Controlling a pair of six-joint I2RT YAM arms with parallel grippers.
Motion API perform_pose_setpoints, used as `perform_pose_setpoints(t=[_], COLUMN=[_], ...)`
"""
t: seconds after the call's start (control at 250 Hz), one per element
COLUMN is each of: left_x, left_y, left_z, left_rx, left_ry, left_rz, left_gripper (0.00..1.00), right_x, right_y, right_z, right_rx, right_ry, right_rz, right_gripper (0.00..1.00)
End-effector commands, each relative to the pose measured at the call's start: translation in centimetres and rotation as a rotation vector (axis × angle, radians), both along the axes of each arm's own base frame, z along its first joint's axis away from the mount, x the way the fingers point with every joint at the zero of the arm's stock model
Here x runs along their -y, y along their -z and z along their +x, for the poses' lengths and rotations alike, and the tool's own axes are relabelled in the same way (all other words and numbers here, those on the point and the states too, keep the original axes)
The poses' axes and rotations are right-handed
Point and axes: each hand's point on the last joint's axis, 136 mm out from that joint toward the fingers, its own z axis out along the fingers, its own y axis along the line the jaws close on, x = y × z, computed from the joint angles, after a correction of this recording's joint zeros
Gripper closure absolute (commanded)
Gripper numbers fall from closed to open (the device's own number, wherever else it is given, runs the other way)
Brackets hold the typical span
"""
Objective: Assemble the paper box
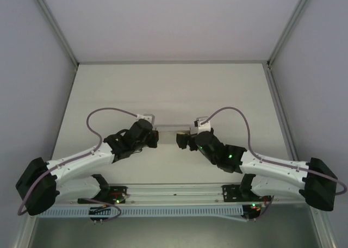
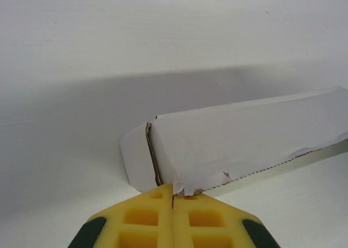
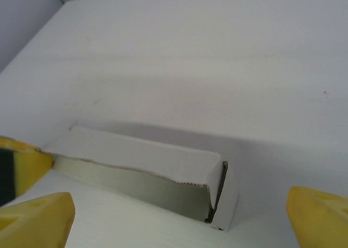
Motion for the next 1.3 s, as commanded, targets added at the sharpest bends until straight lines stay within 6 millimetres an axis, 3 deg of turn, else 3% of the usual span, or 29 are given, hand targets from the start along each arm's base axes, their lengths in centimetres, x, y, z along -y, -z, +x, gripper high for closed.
perform_pose_setpoints(t=[0.0, 0.072, 0.224, 0.299, 0.407, 0.551, 0.655, 0.759, 0.878, 0.958, 1.07, 1.178, 1.298], left_x=[-1.5, -1.5, -1.5, -1.4, -1.2, -0.6, -0.4, -0.2, -0.2, -0.9, -2.3, -2.2, -1.0], left_y=[2.9, 3.0, 3.1, 3.0, 2.9, 2.1, 0.7, -1.3, -3.0, -3.2, -2.6, -2.1, -2.0], left_z=[-1.8, -1.8, -1.9, -1.8, -1.9, -2.1, -2.2, -2.5, -2.7, -2.2, -0.3, 1.4, 2.0], left_rx=[-0.098, -0.101, -0.099, -0.096, -0.094, -0.085, -0.071, -0.074, -0.088, -0.109, -0.151, -0.174, -0.172], left_ry=[0.002, 0.005, 0.005, 0.01, 0.024, 0.06, 0.072, 0.086, 0.086, 0.047, -0.035, -0.034, 0.027], left_rz=[0.109, 0.113, 0.119, 0.117, 0.119, 0.095, 0.069, 0.042, 0.032, 0.034, 0.003, -0.102, -0.194], left_gripper=[1.0, 1.0, 1.0, 1.0, 1.0, 0.89, 0.8, 0.68, 0.57, 0.41, 0.27, 0.24, 0.24], right_x=[2.0, 2.6, 3.2, 2.4, 2.7, 3.8, 4.2, 4.1, 4.0, 4.1, 4.3, 4.6, 4.7], right_y=[-1.4, -1.1, 2.0, 3.6, 6.2, 10.5, 12.4, 13.0, 13.1, 13.1, 13.3, 13.6, 13.7], right_z=[1.7, 2.8, 3.9, 3.4, 2.8, 1.1, 0.2, -0.1, -0.1, -0.1, -0.3, -0.3, -0.3], right_rx=[-0.007, -0.06, -0.186, -0.231, -0.298, -0.4, -0.455, -0.482, -0.487, -0.483, -0.487, -0.486, -0.488], right_ry=[0.13, 0.163, 0.179, 0.134, 0.136, 0.175, 0.185, 0.192, 0.198, 0.203, 0.207, 0.216, 0.216], right_rz=[0.069, 0.105, 0.094, 0.073, 0.04, 0.033, 0.037, 0.041, 0.05, 0.049, 0.041, 0.026, 0.019], right_gripper=[0.0, 0.0, 0.07, 0.1, 0.23, 0.35, 0.41, 0.5, 0.52, 0.52, 0.54, 0.54, 0.55])
